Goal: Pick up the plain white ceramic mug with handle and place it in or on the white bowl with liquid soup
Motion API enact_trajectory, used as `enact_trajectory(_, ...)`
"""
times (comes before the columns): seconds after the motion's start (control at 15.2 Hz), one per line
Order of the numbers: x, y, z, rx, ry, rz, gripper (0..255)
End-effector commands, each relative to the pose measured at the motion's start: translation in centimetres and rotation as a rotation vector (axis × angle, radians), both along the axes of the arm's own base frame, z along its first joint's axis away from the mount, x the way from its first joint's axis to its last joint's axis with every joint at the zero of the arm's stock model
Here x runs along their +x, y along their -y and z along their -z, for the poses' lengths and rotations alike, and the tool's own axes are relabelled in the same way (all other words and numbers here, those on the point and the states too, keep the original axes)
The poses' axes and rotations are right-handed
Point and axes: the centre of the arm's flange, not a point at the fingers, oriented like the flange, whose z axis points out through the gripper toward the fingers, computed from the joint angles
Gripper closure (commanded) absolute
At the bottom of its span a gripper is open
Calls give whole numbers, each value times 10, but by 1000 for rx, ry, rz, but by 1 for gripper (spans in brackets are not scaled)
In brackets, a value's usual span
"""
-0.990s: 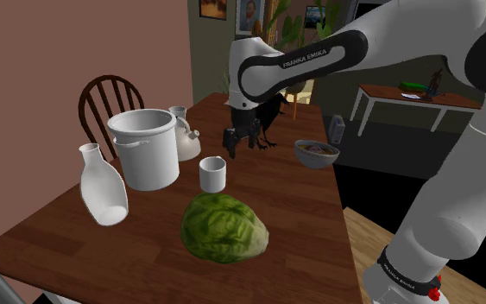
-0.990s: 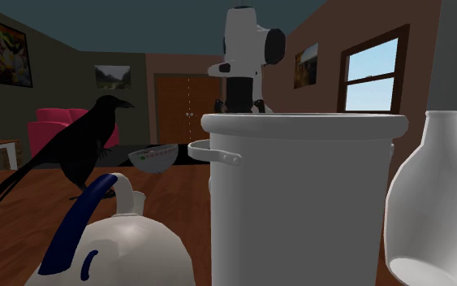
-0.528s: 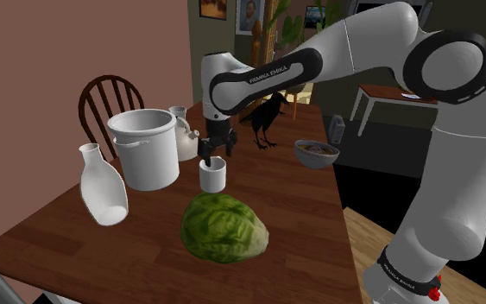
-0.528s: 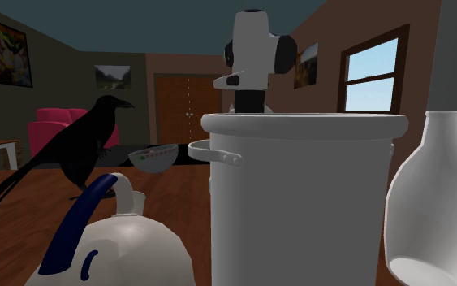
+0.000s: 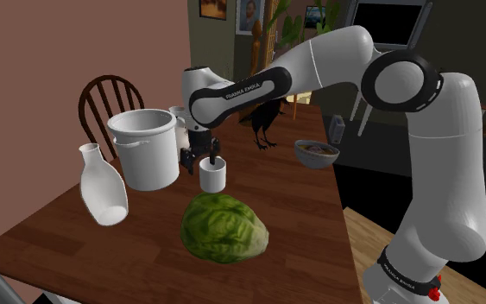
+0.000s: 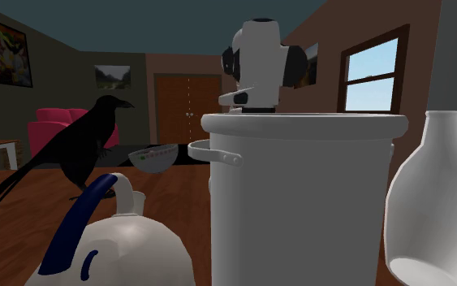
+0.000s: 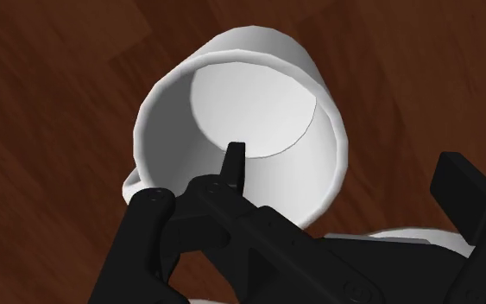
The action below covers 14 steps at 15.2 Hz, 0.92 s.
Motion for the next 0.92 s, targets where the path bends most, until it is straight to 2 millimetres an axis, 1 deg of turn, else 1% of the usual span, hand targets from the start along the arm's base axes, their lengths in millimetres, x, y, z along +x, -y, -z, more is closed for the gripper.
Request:
enact_trajectory(0.0, 0, 0, 10, 0, 1, 0, 0)
enact_trajectory(0.13, 0, 0, 21, 0, 1, 0, 0)
enact_trajectory(0.2, 0, 0, 29, 0, 1, 0, 0)
enact_trajectory(0.73, 0, 0, 29, 0, 1, 0, 0)
enact_trajectory(0.79, 0, 0, 29, 0, 1, 0, 255)
enact_trajectory(0.86, 0, 0, 29, 0, 1, 0, 255)
